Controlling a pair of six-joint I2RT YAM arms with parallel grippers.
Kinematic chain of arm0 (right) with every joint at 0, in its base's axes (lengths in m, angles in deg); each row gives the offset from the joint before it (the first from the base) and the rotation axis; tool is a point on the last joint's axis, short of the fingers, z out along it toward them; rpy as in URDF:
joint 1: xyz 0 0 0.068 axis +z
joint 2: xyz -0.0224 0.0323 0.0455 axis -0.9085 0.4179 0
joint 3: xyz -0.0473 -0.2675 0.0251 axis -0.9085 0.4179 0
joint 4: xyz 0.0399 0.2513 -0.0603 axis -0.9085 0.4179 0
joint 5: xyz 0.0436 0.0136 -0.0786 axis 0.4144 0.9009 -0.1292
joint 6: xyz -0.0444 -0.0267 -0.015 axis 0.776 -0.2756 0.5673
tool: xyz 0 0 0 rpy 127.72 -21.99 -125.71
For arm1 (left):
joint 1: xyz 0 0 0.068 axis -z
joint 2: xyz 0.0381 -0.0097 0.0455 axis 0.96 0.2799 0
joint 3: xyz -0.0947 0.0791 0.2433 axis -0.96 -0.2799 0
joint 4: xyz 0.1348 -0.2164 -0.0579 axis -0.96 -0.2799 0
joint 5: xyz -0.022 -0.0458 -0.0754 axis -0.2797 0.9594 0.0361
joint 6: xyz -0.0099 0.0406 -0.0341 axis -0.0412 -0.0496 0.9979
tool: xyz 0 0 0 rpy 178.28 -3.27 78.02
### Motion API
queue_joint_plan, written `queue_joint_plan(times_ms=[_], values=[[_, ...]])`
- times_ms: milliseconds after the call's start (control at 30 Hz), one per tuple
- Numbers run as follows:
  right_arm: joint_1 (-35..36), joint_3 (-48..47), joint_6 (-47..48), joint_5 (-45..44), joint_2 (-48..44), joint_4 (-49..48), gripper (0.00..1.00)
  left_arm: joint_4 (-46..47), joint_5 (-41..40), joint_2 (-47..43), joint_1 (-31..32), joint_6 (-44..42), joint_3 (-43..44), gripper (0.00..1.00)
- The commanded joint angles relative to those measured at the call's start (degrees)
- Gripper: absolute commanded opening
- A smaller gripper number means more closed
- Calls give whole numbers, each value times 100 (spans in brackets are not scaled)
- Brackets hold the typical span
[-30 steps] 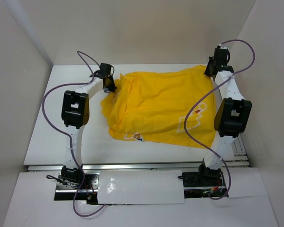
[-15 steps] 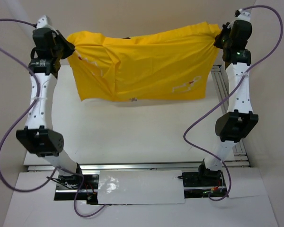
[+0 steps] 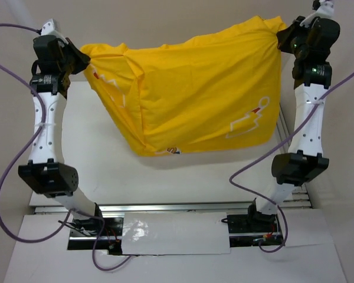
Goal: Put the pillow into the pillowcase
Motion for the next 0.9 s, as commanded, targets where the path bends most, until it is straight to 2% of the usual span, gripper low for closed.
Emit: queue_joint_plan(times_ms=[0, 100, 233, 333, 467, 533, 567, 600, 633, 667, 700, 733, 767, 800, 833, 867], values=[[-504, -873, 118, -626, 966, -479, 0, 200, -806, 949, -511, -262, 728, 0], [-303, -1481, 66, -608, 1565, -608, 0, 43, -420, 1869, -511, -52, 1632, 0], [31, -1824, 13, -1272, 1962, -1695, 0, 42, 222, 2767, -511, 343, 3186, 0], [137, -2210, -40, -1478, 2111, -2277, 0, 418, 223, 2771, -511, 573, 3375, 0], [137, -2212, -32, -1653, 1806, -2761, 0, 631, 162, 2148, -563, 565, 3296, 0], [137, -1626, 83, -1391, 1507, -2711, 0, 744, 91, 1411, -563, 363, 2535, 0], [137, -1135, 83, -1059, 1001, -2806, 0, 1110, 91, 1086, -563, 310, 1383, 0], [137, 244, 135, -891, 674, -2911, 0, 1358, 30, 735, -563, 309, 675, 0], [137, 1128, 84, -724, -78, -3121, 0, 1639, 108, 53, -563, 370, -63, 0], [137, 2068, 31, -330, -477, -3898, 0, 1885, 109, -250, -563, 432, -783, 0], [137, 3905, 30, -213, -837, -4288, 0, 2122, 4, -532, -563, 711, -2157, 0], [137, 4750, -126, -212, -1511, -4614, 0, 2229, -179, -1091, -563, 914, -2840, 0], [137, 5550, -354, -29, -1831, -5200, 0, 2413, -242, -1349, -563, 1246, -4196, 0], [137, 6350, -487, 77, -2113, -5476, 0, 2615, -243, -1569, -563, 1432, -4792, 0], [137, 7706, -619, 78, -2385, -5644, 0, 2695, -173, -1772, -563, 1600, -5294, 0], [198, 8285, -742, 78, -2936, -5741, 0, 2774, -172, -2148, -563, 1758, -5769, 0]])
